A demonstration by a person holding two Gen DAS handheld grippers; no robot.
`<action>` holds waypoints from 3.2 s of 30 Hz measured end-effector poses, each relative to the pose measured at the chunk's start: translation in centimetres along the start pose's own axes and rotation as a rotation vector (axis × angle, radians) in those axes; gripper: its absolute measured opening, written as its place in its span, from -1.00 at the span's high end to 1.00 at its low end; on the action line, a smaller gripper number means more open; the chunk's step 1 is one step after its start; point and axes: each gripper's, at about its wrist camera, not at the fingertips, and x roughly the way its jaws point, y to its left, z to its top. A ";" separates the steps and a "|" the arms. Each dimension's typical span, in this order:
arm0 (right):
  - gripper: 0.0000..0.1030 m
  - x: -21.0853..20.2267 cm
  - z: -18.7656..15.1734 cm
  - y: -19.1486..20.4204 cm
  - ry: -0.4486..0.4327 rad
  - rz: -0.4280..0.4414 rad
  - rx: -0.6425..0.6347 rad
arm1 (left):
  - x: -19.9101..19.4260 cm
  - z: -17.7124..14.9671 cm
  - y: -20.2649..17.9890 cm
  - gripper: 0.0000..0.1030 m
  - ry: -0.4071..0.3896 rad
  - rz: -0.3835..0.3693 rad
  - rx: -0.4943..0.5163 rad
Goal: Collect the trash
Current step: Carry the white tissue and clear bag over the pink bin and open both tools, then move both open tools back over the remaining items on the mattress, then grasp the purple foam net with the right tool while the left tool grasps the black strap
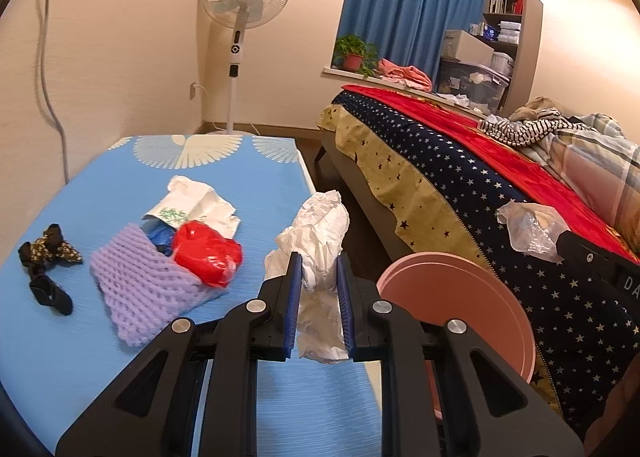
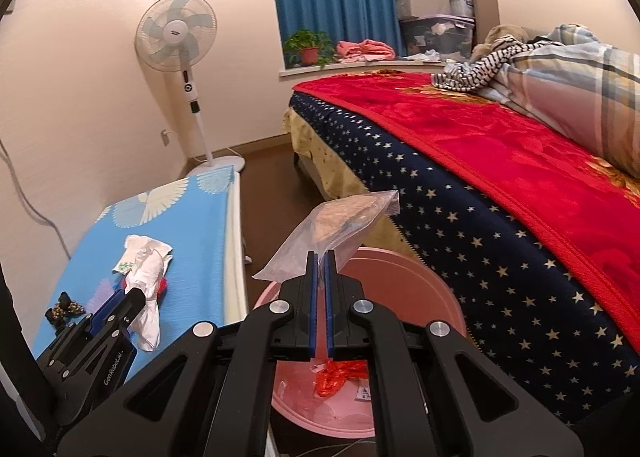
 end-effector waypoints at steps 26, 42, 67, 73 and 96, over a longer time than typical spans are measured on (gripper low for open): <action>0.93 0.9 -0.3 -2.6 0.002 -0.175 0.015 | 3.2 -1.3 -6.0 0.65 0.078 -0.185 0.091; 0.38 0.7 -0.5 -2.9 0.004 -0.204 0.033 | 3.6 -2.0 -5.6 0.16 0.135 -0.254 0.060; 0.38 2.8 -2.2 9.0 0.029 0.225 -0.040 | -1.7 -0.5 9.4 0.35 -0.007 0.182 -0.098; 0.38 4.7 -3.0 12.0 0.064 0.323 -0.038 | -2.1 -1.1 12.9 0.35 -0.026 0.303 -0.172; 0.38 12.0 -8.0 19.7 0.330 0.571 -0.043 | -0.8 -2.6 20.3 0.19 0.071 0.514 -0.374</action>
